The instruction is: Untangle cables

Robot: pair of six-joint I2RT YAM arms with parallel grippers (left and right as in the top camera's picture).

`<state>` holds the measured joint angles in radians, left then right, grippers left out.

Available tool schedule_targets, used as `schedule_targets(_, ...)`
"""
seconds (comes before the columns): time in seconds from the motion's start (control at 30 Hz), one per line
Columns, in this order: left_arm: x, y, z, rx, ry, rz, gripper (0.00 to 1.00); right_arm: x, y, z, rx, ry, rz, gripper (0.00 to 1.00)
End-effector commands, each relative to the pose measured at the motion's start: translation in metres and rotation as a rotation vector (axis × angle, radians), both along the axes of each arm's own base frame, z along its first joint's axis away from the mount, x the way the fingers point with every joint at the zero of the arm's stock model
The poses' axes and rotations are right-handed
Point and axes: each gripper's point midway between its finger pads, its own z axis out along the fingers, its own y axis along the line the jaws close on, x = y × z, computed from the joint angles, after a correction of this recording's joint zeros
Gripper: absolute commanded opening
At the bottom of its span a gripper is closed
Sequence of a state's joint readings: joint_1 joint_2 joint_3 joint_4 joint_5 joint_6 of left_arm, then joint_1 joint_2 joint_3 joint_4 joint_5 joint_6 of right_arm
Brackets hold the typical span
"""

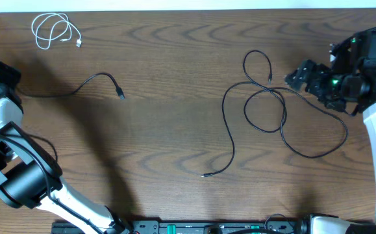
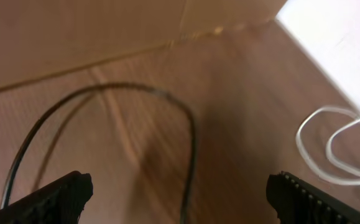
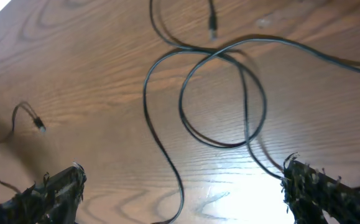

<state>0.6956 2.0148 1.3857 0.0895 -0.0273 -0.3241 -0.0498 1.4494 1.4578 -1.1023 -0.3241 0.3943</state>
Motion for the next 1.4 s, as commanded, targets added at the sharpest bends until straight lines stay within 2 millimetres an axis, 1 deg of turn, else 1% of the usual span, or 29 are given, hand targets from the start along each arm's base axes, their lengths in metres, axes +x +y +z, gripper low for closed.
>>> schedule_targets(0.0, -0.005, -0.004, 0.034, 0.029, -0.010, -0.012, 0.95, 0.000, 0.012, -0.002, -0.011, 0.004, 0.029, 0.99)
schedule_targets(0.1, -0.020, -0.017, 0.057, 0.005, 0.004, -0.006, 0.95, -0.001, 0.017, -0.003, -0.028, 0.004, 0.042, 0.99)
schedule_targets(0.13, -0.027, -0.024, 0.064, -0.016, 0.010, -0.004, 0.95, -0.002, 0.018, -0.003, -0.032, 0.005, 0.047, 0.99)
schedule_targets(0.17, -0.032, -0.032, 0.069, -0.040, 0.019, -0.020, 0.95, -0.002, 0.020, -0.003, -0.034, 0.005, 0.051, 0.99)
schedule_targets(0.2, -0.039, -0.046, 0.071, -0.082, 0.035, -0.048, 0.95, -0.002, 0.021, -0.003, -0.036, 0.005, 0.056, 0.99)
schedule_targets(0.23, -0.046, -0.058, 0.071, -0.125, 0.057, -0.069, 0.95, -0.002, 0.023, -0.003, -0.037, 0.004, 0.061, 0.99)
schedule_targets(0.27, -0.057, -0.071, 0.070, -0.171, 0.093, -0.079, 0.95, -0.002, 0.025, -0.004, -0.037, 0.005, 0.068, 0.99)
schedule_targets(0.33, -0.079, -0.089, 0.061, -0.245, 0.170, -0.071, 0.95, -0.002, 0.029, -0.005, -0.037, 0.006, 0.078, 0.99)
schedule_targets(0.43, -0.113, -0.114, 0.031, -0.415, 0.295, 0.018, 0.95, -0.003, 0.032, -0.006, -0.041, 0.009, 0.096, 0.99)
schedule_targets(0.53, -0.136, -0.124, 0.001, -0.476, 0.417, 0.052, 0.95, -0.004, 0.034, -0.009, -0.046, 0.011, 0.110, 0.99)
schedule_targets(0.6, -0.146, -0.129, -0.018, -0.487, 0.495, 0.025, 0.95, -0.005, 0.035, -0.010, -0.045, 0.017, 0.112, 0.99)
schedule_targets(0.67, -0.153, -0.134, -0.038, -0.501, 0.563, -0.023, 0.95, -0.007, 0.036, -0.013, -0.045, 0.023, 0.115, 0.99)
schedule_targets(0.77, -0.157, -0.143, -0.063, -0.566, 0.608, -0.033, 0.95, -0.009, 0.037, -0.017, -0.045, 0.034, 0.118, 0.99)
schedule_targets(0.9, -0.163, -0.147, -0.088, -0.618, 0.669, -0.029, 0.93, -0.011, 0.036, -0.021, -0.046, 0.047, 0.118, 0.99)
schedule_targets(0.97, -0.165, -0.146, -0.099, -0.622, 0.692, -0.023, 0.92, -0.012, 0.036, -0.023, -0.046, 0.051, 0.119, 0.99)
schedule_targets(1.03, -0.162, -0.142, -0.108, -0.615, 0.698, -0.028, 0.87, -0.013, 0.036, -0.023, -0.046, 0.057, 0.119, 0.99)
schedule_targets(1.07, -0.161, -0.141, -0.111, -0.612, 0.697, -0.032, 0.81, -0.013, 0.036, -0.024, -0.046, 0.058, 0.119, 0.99)
schedule_targets(1.1, -0.159, -0.140, -0.114, -0.610, 0.696, -0.034, 0.79, -0.013, 0.036, -0.024, -0.046, 0.058, 0.119, 0.99)
schedule_targets(1.17, -0.156, -0.137, -0.122, -0.607, 0.693, -0.035, 0.77, -0.013, 0.036, -0.024, -0.046, 0.060, 0.119, 0.99)
schedule_targets(1.2, -0.155, -0.136, -0.126, -0.607, 0.696, -0.037, 0.74, -0.013, 0.036, -0.024, -0.046, 0.060, 0.119, 0.99)
schedule_targets(1.27, -0.156, -0.133, -0.137, -0.614, 0.698, -0.031, 0.73, -0.013, 0.036, -0.024, -0.046, 0.060, 0.120, 0.99)
schedule_targets(1.33, -0.157, -0.131, -0.144, -0.622, 0.702, -0.024, 0.67, -0.013, 0.036, -0.024, -0.046, 0.060, 0.119, 0.99)
schedule_targets(1.37, -0.157, -0.130, -0.148, -0.625, 0.703, -0.022, 0.61, -0.013, 0.036, -0.024, -0.046, 0.059, 0.119, 0.99)
